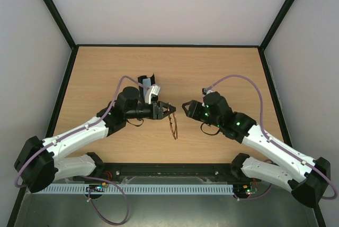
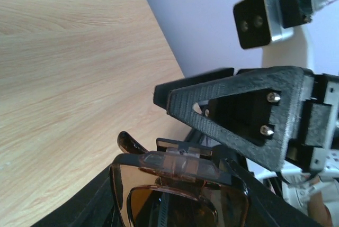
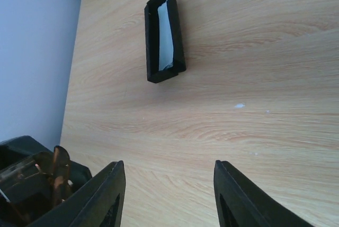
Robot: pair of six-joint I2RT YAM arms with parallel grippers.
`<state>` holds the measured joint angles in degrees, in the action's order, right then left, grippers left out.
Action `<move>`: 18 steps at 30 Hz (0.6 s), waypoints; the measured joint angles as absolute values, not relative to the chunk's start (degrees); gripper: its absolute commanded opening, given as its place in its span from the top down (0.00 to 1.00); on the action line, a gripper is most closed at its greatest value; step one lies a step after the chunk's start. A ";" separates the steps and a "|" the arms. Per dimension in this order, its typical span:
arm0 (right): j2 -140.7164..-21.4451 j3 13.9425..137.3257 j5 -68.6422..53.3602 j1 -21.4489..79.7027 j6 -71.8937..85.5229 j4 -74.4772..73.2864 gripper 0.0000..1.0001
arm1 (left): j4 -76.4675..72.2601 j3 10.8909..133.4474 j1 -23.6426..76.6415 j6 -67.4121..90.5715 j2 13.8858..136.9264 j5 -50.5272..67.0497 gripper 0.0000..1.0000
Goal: Organize the sunglasses
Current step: Fold the sunglasses.
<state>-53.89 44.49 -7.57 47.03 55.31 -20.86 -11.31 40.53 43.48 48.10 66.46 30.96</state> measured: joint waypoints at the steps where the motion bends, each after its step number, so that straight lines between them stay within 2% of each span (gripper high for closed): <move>1: -53.32 44.49 -8.36 46.50 54.35 -21.63 0.45 | -11.22 40.60 43.48 48.07 66.15 31.75 0.58; 6: -48.01 43.99 -14.98 45.63 48.75 -24.34 0.36 | -10.52 41.10 43.16 48.47 63.26 36.91 0.58; 12: -37.82 42.19 -28.32 45.47 46.33 -22.83 0.37 | -10.59 41.23 43.00 50.61 60.29 43.00 0.58; 18: -33.47 38.74 -40.73 45.43 49.58 -13.37 0.38 | -12.86 41.12 42.92 54.59 59.57 48.16 0.58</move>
<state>-33.47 38.74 -40.73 45.43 49.58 -13.37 -12.86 41.12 42.92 54.59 59.57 48.16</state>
